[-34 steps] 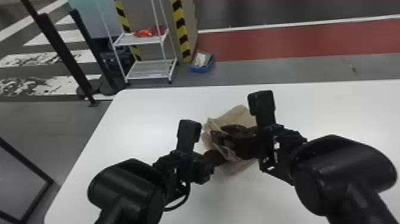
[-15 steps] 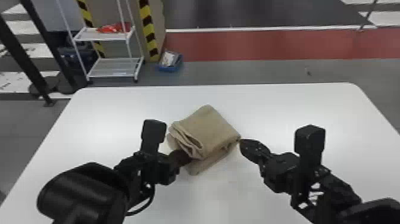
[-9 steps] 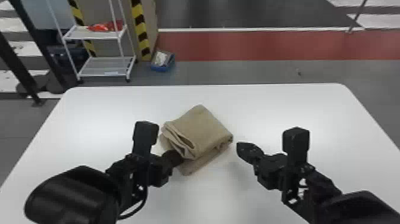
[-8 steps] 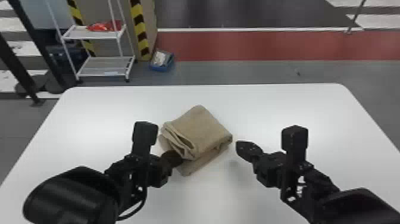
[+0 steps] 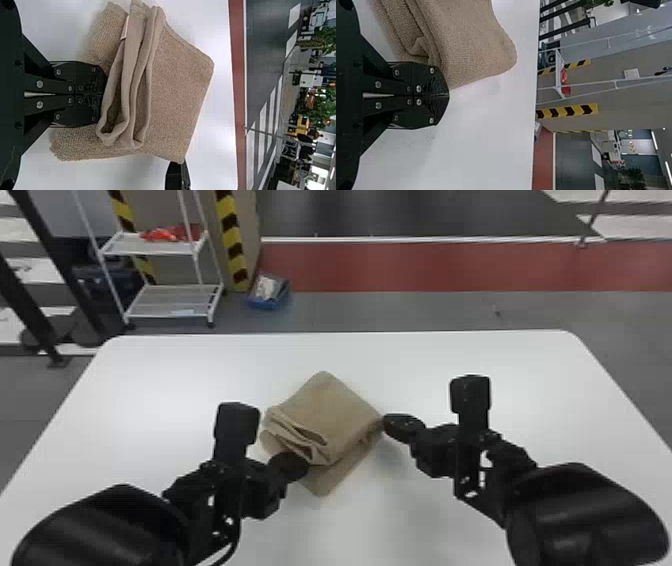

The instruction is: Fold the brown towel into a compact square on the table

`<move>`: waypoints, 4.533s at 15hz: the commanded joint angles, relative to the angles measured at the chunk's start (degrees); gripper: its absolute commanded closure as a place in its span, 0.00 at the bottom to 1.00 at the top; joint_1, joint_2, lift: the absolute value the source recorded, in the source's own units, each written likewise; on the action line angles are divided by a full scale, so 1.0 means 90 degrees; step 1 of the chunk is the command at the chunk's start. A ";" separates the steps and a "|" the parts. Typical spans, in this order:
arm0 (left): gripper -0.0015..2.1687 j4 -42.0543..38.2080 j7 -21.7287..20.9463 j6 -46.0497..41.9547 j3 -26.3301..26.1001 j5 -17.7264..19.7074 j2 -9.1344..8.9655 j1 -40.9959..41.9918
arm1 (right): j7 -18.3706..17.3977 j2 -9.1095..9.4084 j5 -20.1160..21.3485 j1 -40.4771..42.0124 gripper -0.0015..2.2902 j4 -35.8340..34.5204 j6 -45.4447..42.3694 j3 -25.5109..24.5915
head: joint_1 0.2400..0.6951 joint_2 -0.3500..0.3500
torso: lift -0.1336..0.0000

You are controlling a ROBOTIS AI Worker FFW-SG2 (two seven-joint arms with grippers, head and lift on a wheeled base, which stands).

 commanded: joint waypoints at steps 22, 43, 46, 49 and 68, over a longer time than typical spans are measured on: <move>0.88 -0.1175 -0.0190 0.0102 0.1208 0.0080 0.0211 0.0927 | 0.0358 0.0082 -0.0866 0.0859 0.92 -0.0735 -0.1479 -0.0629 | 1.00 0.60 | 0.04; 0.88 -0.0403 -0.0014 -0.1715 0.1510 0.0197 0.0241 0.1006 | 0.0524 0.0805 -0.0759 -0.2335 0.92 0.4050 -0.2729 0.0055 | 1.00 0.75 | 0.04; 0.88 -0.0198 -0.0004 -0.1890 0.1491 0.0207 0.0231 0.0849 | 0.0651 0.0795 -0.0798 -0.2237 0.92 0.3845 -0.2651 0.0103 | 1.00 0.76 | 0.04; 0.88 0.0095 0.0064 -0.2437 0.1432 0.0090 0.0241 0.0791 | 0.0846 0.0571 -0.0876 -0.1241 0.92 0.2341 -0.2338 -0.0004 | 1.00 0.77 | 0.04; 0.88 0.0642 -0.0072 -0.2359 0.0544 -0.0135 0.0211 0.0674 | 0.1940 -0.0347 -0.2800 -0.0089 0.92 0.0359 -0.1752 -0.1264 | 1.00 0.60 | 0.04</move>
